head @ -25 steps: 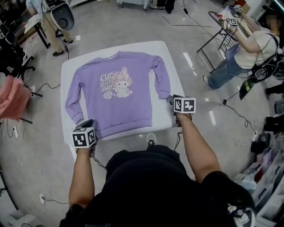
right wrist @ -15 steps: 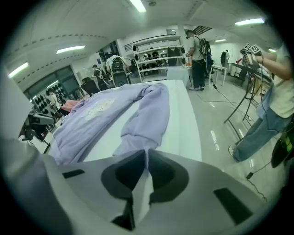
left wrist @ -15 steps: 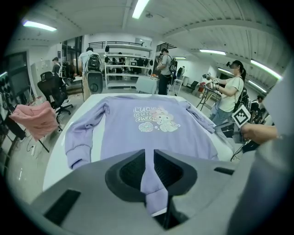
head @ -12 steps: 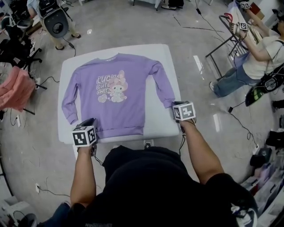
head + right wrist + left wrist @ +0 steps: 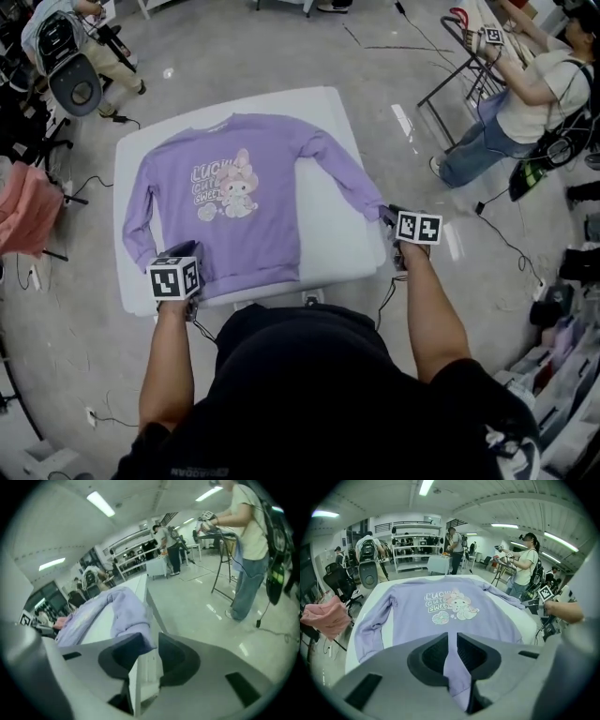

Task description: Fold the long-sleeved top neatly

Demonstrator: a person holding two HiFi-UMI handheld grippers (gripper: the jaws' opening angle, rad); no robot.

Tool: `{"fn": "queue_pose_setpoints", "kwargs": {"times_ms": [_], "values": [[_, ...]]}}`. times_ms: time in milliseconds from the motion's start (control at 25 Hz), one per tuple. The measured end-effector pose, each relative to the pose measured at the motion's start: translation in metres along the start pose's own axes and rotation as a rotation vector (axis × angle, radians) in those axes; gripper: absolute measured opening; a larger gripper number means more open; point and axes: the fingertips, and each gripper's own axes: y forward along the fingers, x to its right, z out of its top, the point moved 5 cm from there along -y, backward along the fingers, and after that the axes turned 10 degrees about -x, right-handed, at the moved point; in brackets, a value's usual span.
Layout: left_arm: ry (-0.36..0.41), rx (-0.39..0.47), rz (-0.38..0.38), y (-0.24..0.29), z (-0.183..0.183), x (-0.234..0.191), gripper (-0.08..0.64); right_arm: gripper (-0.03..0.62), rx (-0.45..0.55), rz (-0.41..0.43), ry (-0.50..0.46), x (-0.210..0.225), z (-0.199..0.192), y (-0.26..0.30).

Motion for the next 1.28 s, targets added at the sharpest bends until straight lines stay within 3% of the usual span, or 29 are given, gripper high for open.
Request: {"fn": "queue_pose_setpoints", "kwargs": {"times_ms": [200, 360, 560, 720, 800, 920, 1040, 1280], "values": [[0.011, -0.015, -0.013, 0.009, 0.003, -0.002, 0.058, 0.188, 0.171, 0.136, 0.275, 0.001, -0.005, -0.009], [0.036, -0.024, -0.035, 0.015, 0.008, 0.006, 0.058, 0.253, 0.204, 0.247, 0.527, 0.009, -0.021, 0.001], [0.049, -0.032, -0.039, 0.016, 0.007, 0.007, 0.058, 0.248, 0.188, 0.343, 0.604, 0.015, -0.024, 0.011], [0.039, -0.041, -0.035, 0.016, 0.004, 0.006, 0.058, 0.202, 0.137, 0.383, 0.6, 0.015, -0.021, 0.018], [0.034, -0.042, -0.032, 0.016, 0.003, 0.005, 0.058, 0.139, 0.124, 0.36, 0.567, 0.014, -0.018, 0.02], [0.029, -0.045, -0.028, 0.017, 0.002, 0.003, 0.058, 0.035, 0.203, 0.28, 0.554, 0.023, -0.007, 0.012], [0.023, -0.041, -0.025, 0.015, -0.001, -0.001, 0.058, 0.029, 0.277, 0.215, 0.488, 0.028, 0.014, -0.005], [0.017, -0.027, -0.031, 0.006, -0.001, -0.008, 0.058, 0.028, 0.376, 0.12, 0.251, 0.006, 0.089, -0.075]]}}
